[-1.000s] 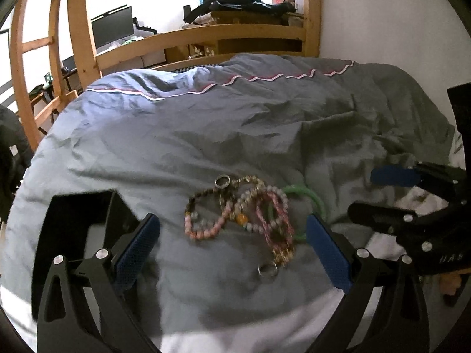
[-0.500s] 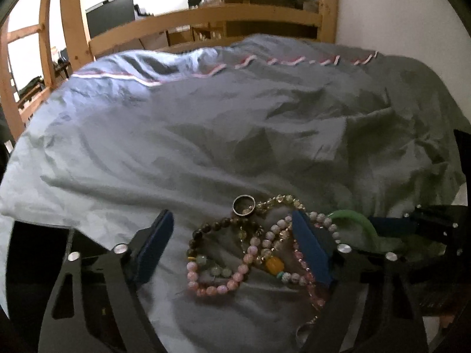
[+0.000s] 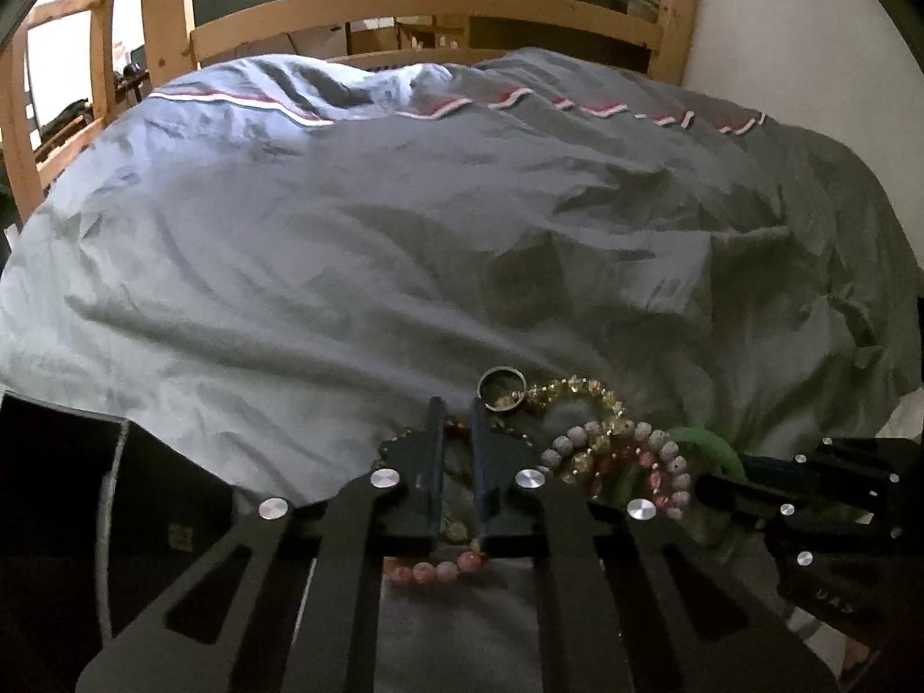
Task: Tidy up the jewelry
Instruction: 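Close the right tool on the green jade bangle while the left tool lowers to the pile, then grasp the brown-and-pink beaded bracelet with the left tool while the right tool holds the bangle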
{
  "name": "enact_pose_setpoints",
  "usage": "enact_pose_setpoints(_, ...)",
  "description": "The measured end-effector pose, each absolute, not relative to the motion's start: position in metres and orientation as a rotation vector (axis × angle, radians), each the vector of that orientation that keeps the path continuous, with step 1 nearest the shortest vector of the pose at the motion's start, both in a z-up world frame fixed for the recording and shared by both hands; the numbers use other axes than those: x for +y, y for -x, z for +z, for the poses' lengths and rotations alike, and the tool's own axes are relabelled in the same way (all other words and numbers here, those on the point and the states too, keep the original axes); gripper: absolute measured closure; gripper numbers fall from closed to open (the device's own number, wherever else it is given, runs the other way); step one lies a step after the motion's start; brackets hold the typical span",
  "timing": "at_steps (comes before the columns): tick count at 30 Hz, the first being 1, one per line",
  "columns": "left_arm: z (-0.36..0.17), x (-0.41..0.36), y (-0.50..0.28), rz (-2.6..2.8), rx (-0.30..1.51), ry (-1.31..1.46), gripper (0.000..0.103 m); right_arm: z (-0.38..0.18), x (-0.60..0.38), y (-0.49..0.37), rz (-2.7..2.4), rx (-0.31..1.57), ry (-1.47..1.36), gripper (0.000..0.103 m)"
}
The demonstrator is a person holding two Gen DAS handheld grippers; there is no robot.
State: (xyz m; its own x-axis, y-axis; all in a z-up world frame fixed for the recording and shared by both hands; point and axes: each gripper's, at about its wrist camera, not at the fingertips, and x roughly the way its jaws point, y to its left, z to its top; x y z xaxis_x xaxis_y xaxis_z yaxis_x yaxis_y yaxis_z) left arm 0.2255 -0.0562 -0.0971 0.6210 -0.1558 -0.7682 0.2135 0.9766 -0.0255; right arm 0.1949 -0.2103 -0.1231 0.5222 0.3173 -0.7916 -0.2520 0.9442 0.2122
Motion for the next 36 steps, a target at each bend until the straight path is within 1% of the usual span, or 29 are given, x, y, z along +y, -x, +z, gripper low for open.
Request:
enact_pose_setpoints(2, -0.094, -0.057, -0.224, -0.221, 0.867, -0.068, 0.099, -0.116, -0.212, -0.193, 0.344, 0.928, -0.084, 0.091)
enact_pose_setpoints(7, -0.093, -0.058, -0.223, -0.210, 0.862, -0.088, 0.099, -0.103, -0.217, -0.189, 0.333, 0.876, -0.103, 0.091)
enact_pose_setpoints(8, -0.095, -0.058, -0.224, -0.212, 0.874, -0.087, 0.097, -0.104, -0.217, -0.190, 0.336, 0.883, -0.109, 0.091)
enact_pose_setpoints(9, -0.098, -0.057, -0.226, -0.214, 0.897, -0.079, 0.092, -0.105, -0.217, -0.191, 0.337, 0.891, -0.112, 0.091)
enact_pose_setpoints(10, -0.099, -0.056, -0.226, -0.212, 0.906, -0.075, 0.067, -0.106, -0.216, -0.191, 0.336, 0.899, -0.110, 0.091)
enact_pose_setpoints(11, -0.099, -0.055, -0.225, -0.203, 0.896, -0.079, 0.032, -0.107, -0.216, -0.191, 0.336, 0.905, -0.107, 0.091)
enact_pose_setpoints(12, -0.097, -0.056, -0.222, -0.188, 0.864, -0.096, 0.023, -0.108, -0.215, -0.192, 0.336, 0.907, -0.106, 0.091)
enact_pose_setpoints(14, -0.096, -0.059, -0.221, -0.200, 0.858, -0.111, 0.022, -0.108, -0.214, -0.192, 0.336, 0.909, -0.106, 0.091)
enact_pose_setpoints(15, -0.099, -0.062, -0.221, -0.201, 0.865, -0.122, 0.023, -0.108, -0.215, -0.191, 0.336, 0.910, -0.108, 0.091)
enact_pose_setpoints(16, -0.102, -0.063, -0.222, -0.203, 0.875, -0.131, 0.038, -0.109, -0.216, -0.191, 0.335, 0.912, -0.110, 0.091)
enact_pose_setpoints(17, -0.108, -0.065, -0.225, -0.208, 0.902, -0.141, 0.058, -0.109, -0.216, -0.190, 0.335, 0.914, -0.111, 0.091)
enact_pose_setpoints(18, -0.113, -0.065, -0.228, -0.217, 0.927, -0.142, 0.065, -0.109, -0.216, -0.191, 0.335, 0.915, -0.112, 0.091)
enact_pose_setpoints(19, -0.116, -0.066, -0.229, -0.247, 0.941, -0.126, 0.084, -0.109, -0.216, -0.190, 0.335, 0.914, -0.112, 0.091)
enact_pose_setpoints(21, -0.115, -0.068, -0.229, -0.253, 0.937, -0.133, 0.087, -0.109, -0.216, -0.190, 0.335, 0.915, -0.113, 0.091)
enact_pose_setpoints(22, -0.113, -0.068, -0.229, -0.256, 0.932, -0.131, 0.092, -0.109, -0.216, -0.190, 0.335, 0.914, -0.116, 0.091)
enact_pose_setpoints(23, -0.111, -0.068, -0.229, -0.261, 0.926, -0.124, 0.095, -0.108, -0.216, -0.191, 0.335, 0.914, -0.118, 0.091)
enact_pose_setpoints(27, -0.103, -0.062, -0.227, -0.259, 0.900, -0.087, 0.096, -0.102, -0.214, -0.188, 0.339, 0.886, -0.114, 0.091)
enact_pose_setpoints(28, -0.099, -0.062, -0.226, -0.261, 0.892, -0.074, 0.100, -0.100, -0.214, -0.187, 0.339, 0.875, -0.114, 0.091)
enact_pose_setpoints(29, -0.097, -0.061, -0.226, -0.262, 0.887, -0.064, 0.100, -0.097, -0.214, -0.185, 0.338, 0.865, -0.115, 0.091)
enact_pose_setpoints(36, -0.073, -0.050, -0.214, -0.276, 0.828, 0.006, 0.100, -0.080, -0.223, -0.180, 0.302, 0.776, -0.143, 0.090)
